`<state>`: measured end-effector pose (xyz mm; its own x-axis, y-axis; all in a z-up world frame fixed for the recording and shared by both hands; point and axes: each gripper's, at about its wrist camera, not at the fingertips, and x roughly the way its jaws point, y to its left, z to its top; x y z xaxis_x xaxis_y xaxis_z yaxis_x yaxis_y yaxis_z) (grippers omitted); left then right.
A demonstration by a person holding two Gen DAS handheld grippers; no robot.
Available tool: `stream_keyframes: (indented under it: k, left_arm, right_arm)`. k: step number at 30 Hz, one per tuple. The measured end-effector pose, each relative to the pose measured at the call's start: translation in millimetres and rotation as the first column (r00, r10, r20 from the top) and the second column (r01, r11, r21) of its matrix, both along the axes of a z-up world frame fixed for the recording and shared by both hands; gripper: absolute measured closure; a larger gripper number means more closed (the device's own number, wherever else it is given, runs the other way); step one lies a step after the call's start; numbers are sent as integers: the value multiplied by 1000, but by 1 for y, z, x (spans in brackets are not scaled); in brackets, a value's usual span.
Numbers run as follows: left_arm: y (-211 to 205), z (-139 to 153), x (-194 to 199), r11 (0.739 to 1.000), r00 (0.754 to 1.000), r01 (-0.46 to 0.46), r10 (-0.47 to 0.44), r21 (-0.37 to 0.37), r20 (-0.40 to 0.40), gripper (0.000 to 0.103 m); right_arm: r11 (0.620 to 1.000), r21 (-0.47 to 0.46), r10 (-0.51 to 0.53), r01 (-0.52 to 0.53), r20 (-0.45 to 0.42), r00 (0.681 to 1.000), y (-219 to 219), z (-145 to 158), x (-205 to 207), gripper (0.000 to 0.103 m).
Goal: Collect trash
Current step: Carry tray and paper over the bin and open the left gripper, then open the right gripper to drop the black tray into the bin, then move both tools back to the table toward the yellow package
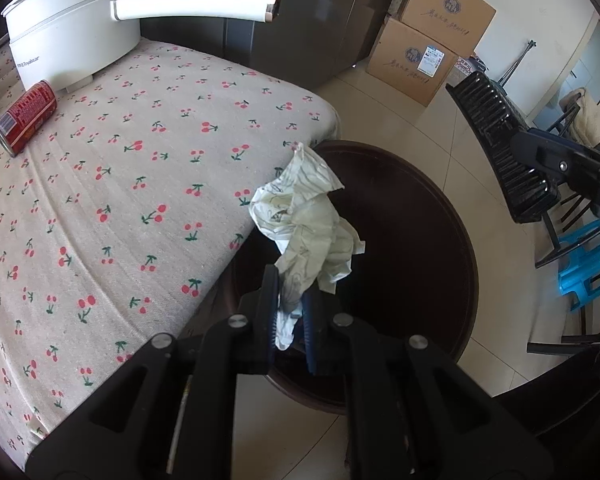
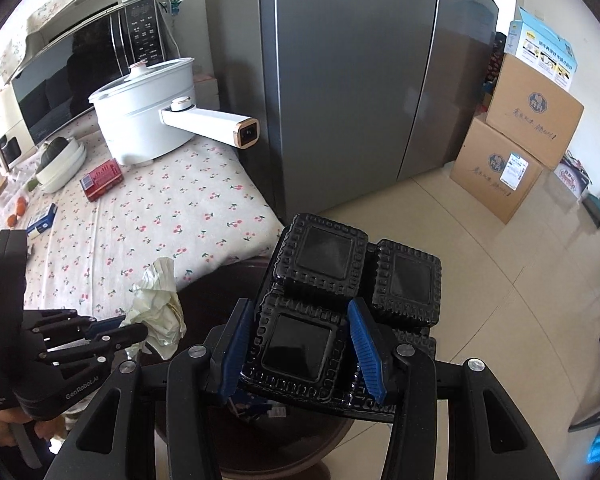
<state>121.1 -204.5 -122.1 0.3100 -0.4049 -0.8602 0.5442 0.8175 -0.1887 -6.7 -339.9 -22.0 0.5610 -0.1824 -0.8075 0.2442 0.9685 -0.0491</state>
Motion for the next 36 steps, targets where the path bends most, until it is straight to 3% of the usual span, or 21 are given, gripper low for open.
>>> stream_keyframes:
  k: [5,7,9,10,16,26,27,28,30,36]
  left_arm:
    - [-1,-1,-4,1000,1000,18,-18,25,16,87]
    - [-2,-2,-5,999,1000,25,-26,43,14,70]
    - [0,-2,-8,998,1000,7,-8,62,30,33]
    - [2,-1,-9,998,999,-3,0,65,44,28]
    - [11,7,-13,997,998,-14,10,70,62,20]
    - [40,18,-8,994,992,-81,73,78,98,17]
    - [43,19,-8,993,992,-88,80,77,101,16]
    - [46,20,-8,992,991,-95,87,77,104,16]
    - [52,22,-8,991,989,-109,100,74,108,16]
    - [70,27,-5,987,985,-143,135,68,112,15]
  right_arm:
    - [1000,-1,-3,3,-3,1000,-1,0,-2,53]
    - [1000,-2,1,-1,-3,1000,0,0,-2,53]
    - [1000,-4,5,-5,-3,1000,3,-1,-1,53]
    - [1000,-5,7,-7,-3,1000,4,-1,0,53]
    - [1000,-5,14,-14,-8,1000,7,-1,0,53]
    - [999,51,18,-16,-33,999,9,-5,8,49]
    - [998,66,18,-15,-39,999,10,-6,10,43]
    - [997,79,12,-8,-46,999,11,-8,11,28]
    - [996,88,-3,7,-44,999,12,-9,12,14]
    - [995,104,-4,10,-61,998,18,-11,19,10]
